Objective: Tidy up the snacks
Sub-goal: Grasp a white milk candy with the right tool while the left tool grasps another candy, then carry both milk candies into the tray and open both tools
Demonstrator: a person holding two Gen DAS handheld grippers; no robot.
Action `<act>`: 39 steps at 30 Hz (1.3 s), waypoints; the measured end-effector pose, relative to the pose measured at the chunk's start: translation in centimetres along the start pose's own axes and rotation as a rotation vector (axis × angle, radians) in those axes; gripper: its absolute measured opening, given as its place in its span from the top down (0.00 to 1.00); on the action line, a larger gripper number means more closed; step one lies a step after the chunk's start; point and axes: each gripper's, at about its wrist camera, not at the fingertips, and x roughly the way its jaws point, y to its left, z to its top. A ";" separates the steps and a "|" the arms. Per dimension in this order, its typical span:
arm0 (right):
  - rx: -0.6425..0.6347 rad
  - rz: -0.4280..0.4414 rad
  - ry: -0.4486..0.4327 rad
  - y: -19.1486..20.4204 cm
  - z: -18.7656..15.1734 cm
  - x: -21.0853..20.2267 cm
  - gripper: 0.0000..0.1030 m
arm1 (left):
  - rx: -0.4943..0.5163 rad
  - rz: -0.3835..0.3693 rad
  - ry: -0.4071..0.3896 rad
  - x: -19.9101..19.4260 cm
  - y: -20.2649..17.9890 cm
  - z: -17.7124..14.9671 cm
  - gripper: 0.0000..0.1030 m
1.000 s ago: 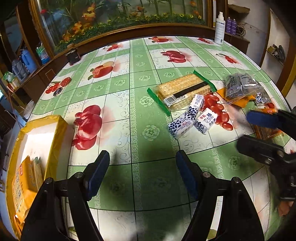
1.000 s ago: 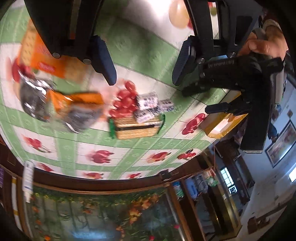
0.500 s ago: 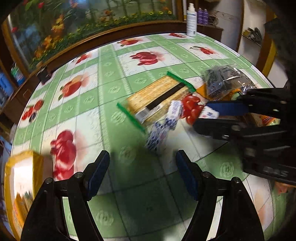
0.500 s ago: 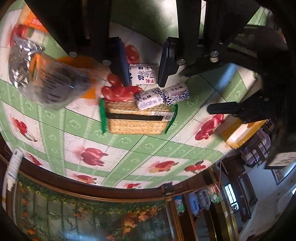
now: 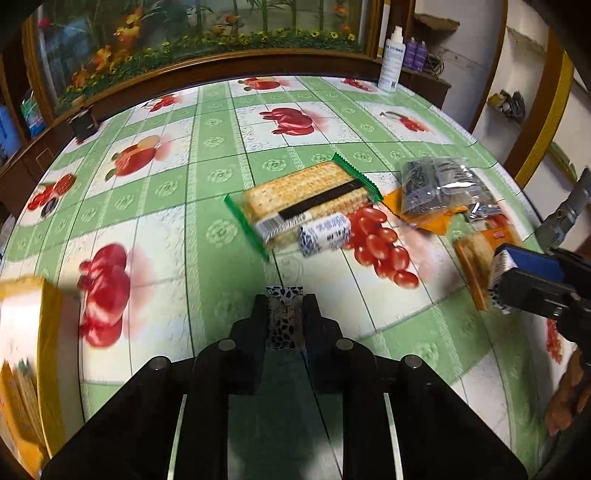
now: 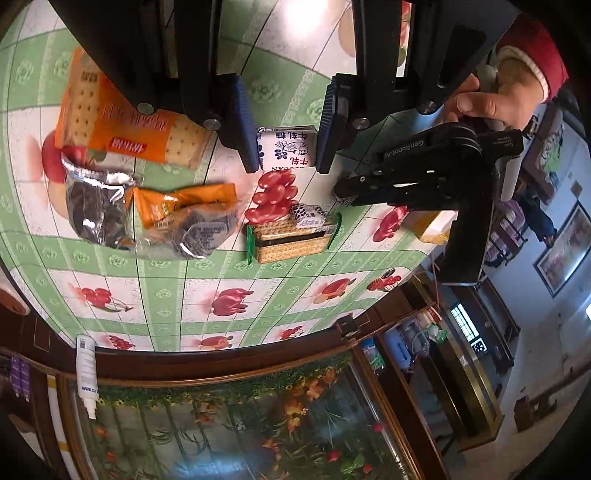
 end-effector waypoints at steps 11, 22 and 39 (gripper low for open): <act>-0.038 0.061 0.020 4.4 -1.9 0.0 0.68 | -0.181 0.068 -0.101 -8.4 3.2 -5.5 0.85; -0.138 0.134 0.062 11.2 -3.2 1.7 0.69 | -0.266 0.270 -0.147 -13.2 6.9 -10.1 0.84; -0.285 0.221 0.118 20.6 -2.3 6.2 0.69 | -0.410 0.349 -0.153 -15.5 14.0 -13.6 0.84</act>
